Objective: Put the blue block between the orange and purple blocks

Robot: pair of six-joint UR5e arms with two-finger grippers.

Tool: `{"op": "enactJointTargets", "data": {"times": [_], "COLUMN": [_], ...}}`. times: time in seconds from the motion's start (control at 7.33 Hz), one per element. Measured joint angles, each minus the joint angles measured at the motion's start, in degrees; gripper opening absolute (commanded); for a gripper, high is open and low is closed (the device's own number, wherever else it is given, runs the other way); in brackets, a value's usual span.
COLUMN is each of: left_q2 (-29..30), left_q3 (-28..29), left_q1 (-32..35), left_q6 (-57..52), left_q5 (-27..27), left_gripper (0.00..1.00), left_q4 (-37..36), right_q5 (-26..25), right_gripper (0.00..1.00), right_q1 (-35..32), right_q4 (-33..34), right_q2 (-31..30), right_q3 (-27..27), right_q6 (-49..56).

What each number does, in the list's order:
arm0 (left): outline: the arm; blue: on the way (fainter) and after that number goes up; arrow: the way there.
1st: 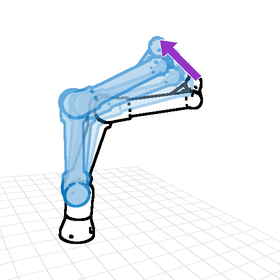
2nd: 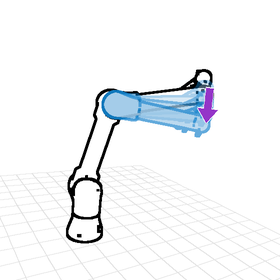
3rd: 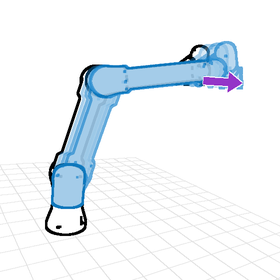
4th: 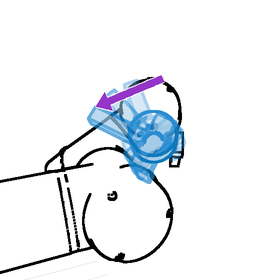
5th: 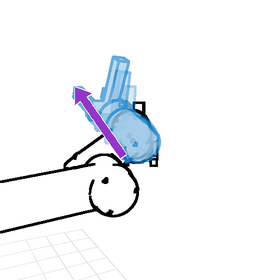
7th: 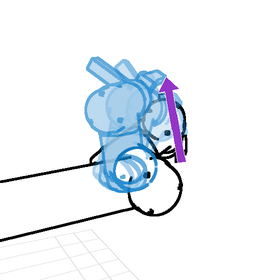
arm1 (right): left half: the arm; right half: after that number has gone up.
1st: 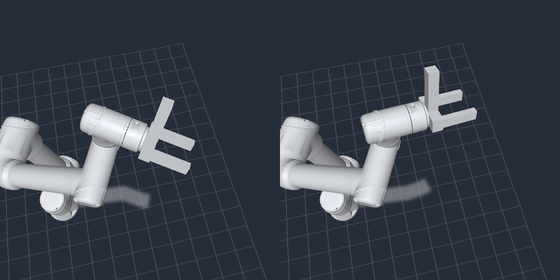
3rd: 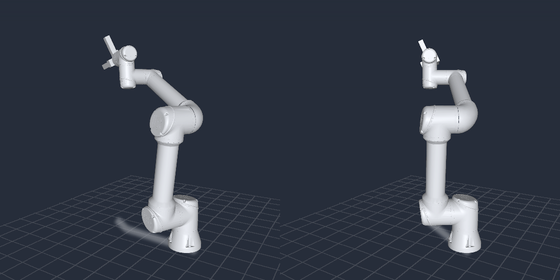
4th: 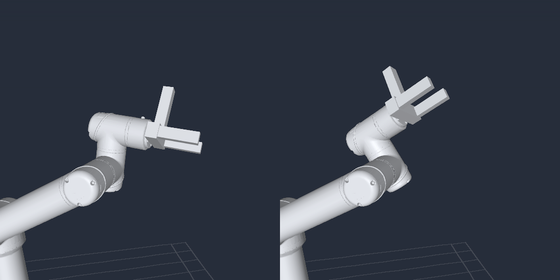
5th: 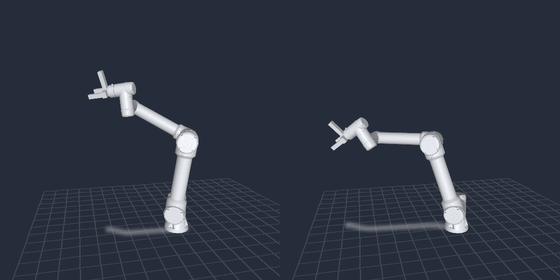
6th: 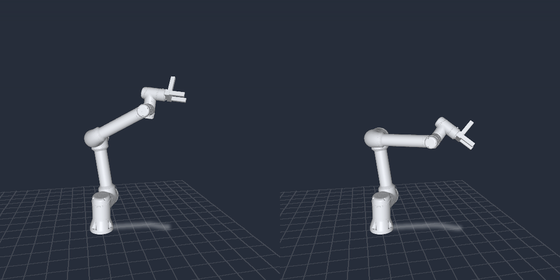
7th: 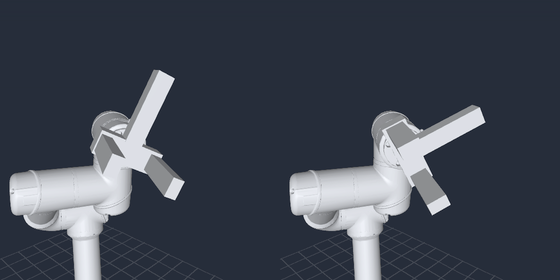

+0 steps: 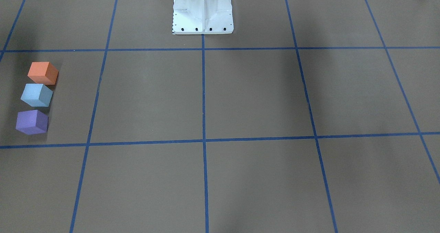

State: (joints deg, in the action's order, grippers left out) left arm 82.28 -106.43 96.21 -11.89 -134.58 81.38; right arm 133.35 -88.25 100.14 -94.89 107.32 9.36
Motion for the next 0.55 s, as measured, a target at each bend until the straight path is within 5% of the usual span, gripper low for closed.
{"op": "enactJointTargets", "data": {"times": [0.55], "left_q2": [0.1], "left_q3": [-0.3], "left_q1": [0.0], "left_q6": [0.0], "left_q5": [-0.3], "left_gripper": [1.0], "left_q4": [2.5], "right_q5": [0.0], "right_gripper": [1.0], "right_q1": [-0.4], "right_q4": [1.1], "right_q2": [-0.1], "right_q3": [-0.1], "right_q6": [0.6]}}
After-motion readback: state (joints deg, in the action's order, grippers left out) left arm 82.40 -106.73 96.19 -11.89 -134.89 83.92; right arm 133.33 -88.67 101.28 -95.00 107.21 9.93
